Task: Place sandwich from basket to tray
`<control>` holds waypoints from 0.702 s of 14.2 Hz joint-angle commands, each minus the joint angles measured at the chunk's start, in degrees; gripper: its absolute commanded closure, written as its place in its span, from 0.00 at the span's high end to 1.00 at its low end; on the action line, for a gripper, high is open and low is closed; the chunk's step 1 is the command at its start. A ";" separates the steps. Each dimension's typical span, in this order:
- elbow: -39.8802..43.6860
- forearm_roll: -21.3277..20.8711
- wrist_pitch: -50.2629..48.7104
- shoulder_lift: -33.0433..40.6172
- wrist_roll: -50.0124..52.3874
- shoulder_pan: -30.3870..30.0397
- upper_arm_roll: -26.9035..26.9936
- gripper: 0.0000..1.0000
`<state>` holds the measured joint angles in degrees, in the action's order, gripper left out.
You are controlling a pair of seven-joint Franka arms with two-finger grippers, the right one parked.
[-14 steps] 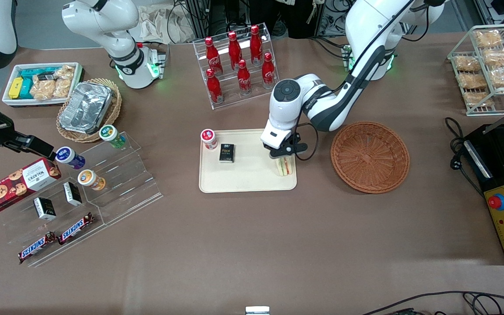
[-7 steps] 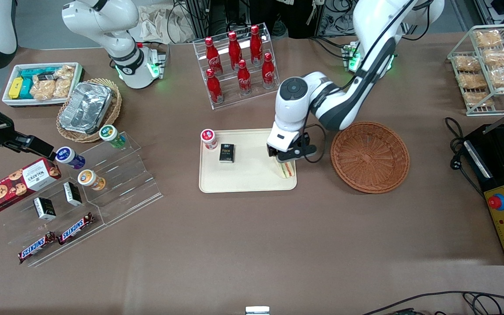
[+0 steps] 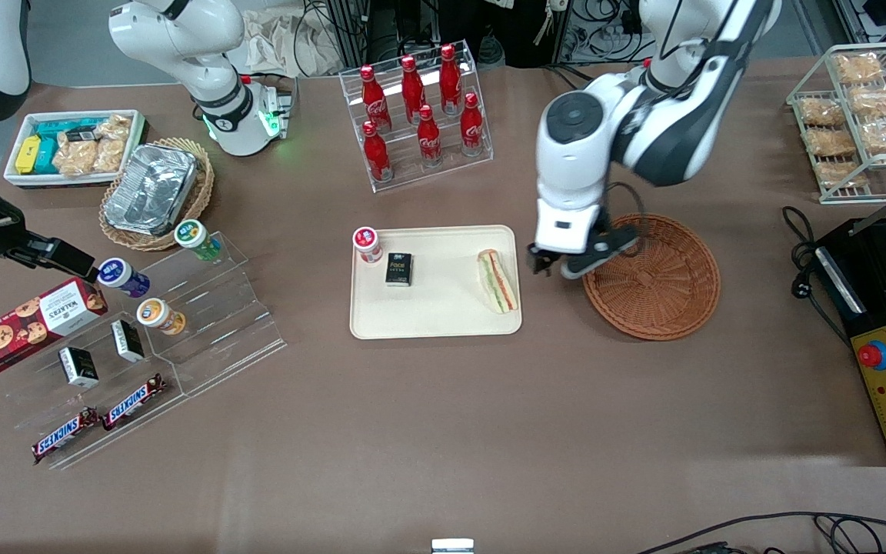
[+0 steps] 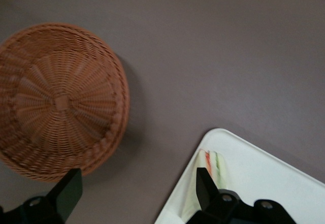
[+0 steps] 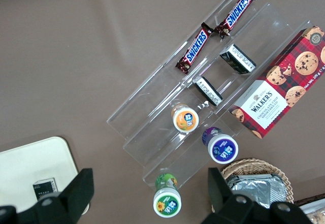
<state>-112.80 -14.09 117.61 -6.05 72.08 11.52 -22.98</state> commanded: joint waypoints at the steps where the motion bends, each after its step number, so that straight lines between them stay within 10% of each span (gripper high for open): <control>1: 0.65 5.28 -4.56 4.46 -8.76 -5.96 -0.40 1.00; 10: 14.98 10.14 -28.66 7.28 -55.07 -22.84 -0.14 1.00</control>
<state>-99.35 -4.53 90.94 0.74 24.99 -9.36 -22.40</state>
